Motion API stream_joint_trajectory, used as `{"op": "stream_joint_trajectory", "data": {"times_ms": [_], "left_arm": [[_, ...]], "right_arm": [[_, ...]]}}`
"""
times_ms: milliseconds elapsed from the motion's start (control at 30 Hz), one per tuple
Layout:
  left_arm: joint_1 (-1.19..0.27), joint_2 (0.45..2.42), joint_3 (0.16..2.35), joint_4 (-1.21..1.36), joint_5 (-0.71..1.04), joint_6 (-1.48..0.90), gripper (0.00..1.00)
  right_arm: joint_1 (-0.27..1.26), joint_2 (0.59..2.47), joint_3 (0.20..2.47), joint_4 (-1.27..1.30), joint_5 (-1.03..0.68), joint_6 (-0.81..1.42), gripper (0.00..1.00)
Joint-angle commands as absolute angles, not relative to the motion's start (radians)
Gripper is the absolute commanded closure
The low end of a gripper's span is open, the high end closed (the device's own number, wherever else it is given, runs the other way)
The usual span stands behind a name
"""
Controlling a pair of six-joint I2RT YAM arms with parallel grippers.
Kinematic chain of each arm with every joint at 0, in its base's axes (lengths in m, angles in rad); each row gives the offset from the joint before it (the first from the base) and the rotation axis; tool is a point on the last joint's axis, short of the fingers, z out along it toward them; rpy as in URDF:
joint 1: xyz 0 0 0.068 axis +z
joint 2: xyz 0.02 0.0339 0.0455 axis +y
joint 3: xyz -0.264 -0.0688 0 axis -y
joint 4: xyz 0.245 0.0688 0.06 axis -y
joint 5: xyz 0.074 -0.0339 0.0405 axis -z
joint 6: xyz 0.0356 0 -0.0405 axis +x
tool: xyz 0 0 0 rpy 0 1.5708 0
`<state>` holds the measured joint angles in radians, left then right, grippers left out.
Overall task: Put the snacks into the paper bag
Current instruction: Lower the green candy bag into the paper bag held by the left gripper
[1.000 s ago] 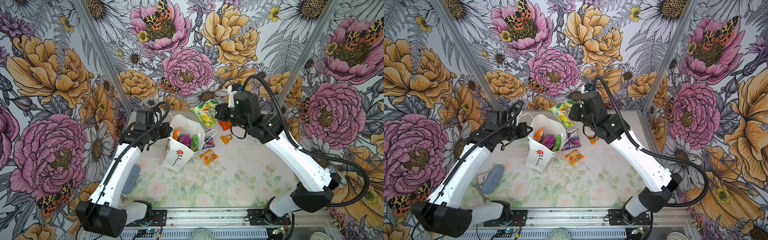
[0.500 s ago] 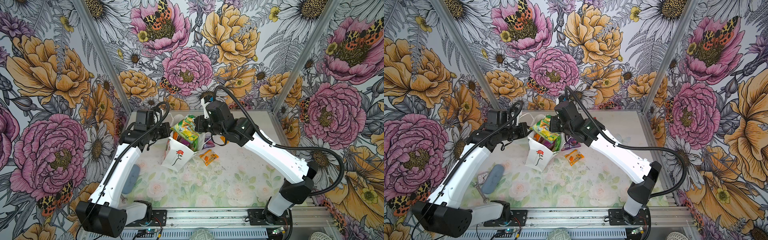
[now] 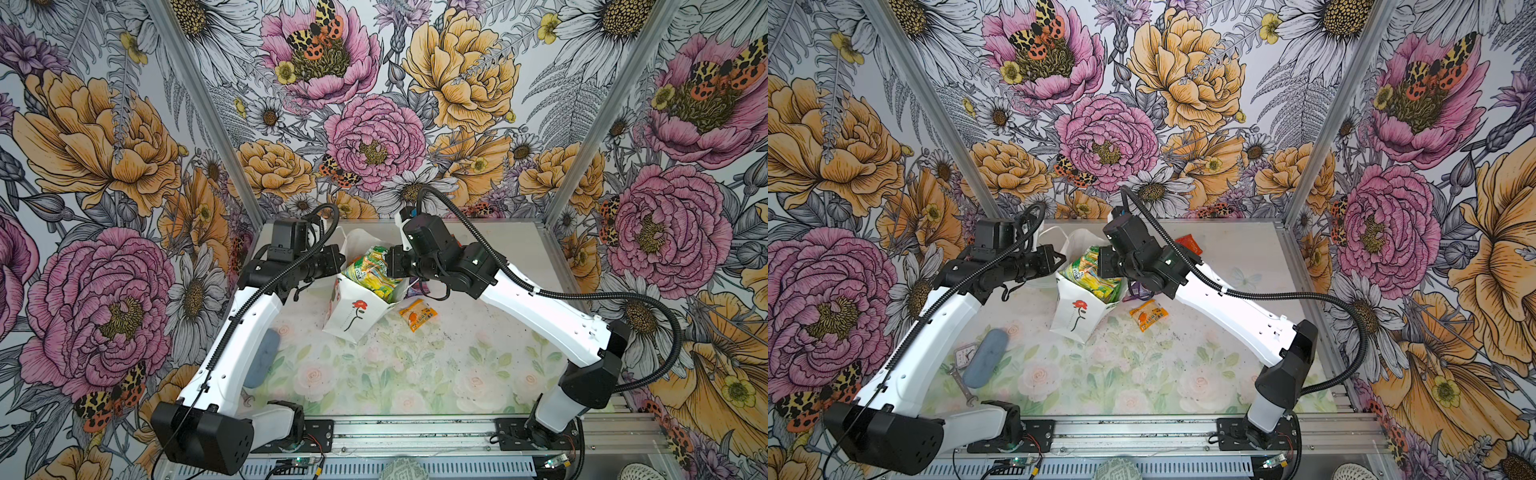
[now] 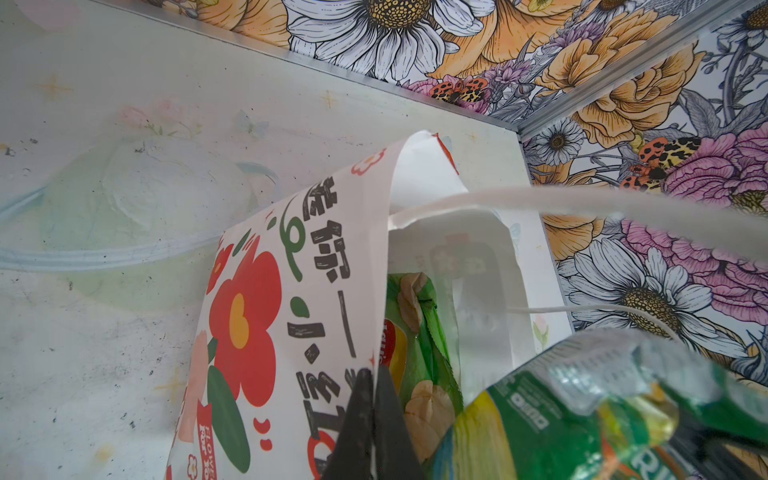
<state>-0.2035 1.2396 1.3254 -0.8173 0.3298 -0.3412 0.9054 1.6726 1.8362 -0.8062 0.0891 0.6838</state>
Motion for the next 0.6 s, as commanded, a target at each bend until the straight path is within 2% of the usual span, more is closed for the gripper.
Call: {"op": "stream_joint_trajectory", "data": {"times_ms": [0, 567], "left_arm": [[-0.209, 1.195, 1.339, -0.689, 0.359, -0.349, 0.99], [-0.211, 1.191, 1.340, -0.689, 0.358, -0.348, 0.99]], "right_arm": [[0.923, 1.667, 1.842, -0.797, 0.083, 0.681, 1.00], [0.992, 1.820, 1.964, -0.847, 0.072, 0.664, 1.00]]}}
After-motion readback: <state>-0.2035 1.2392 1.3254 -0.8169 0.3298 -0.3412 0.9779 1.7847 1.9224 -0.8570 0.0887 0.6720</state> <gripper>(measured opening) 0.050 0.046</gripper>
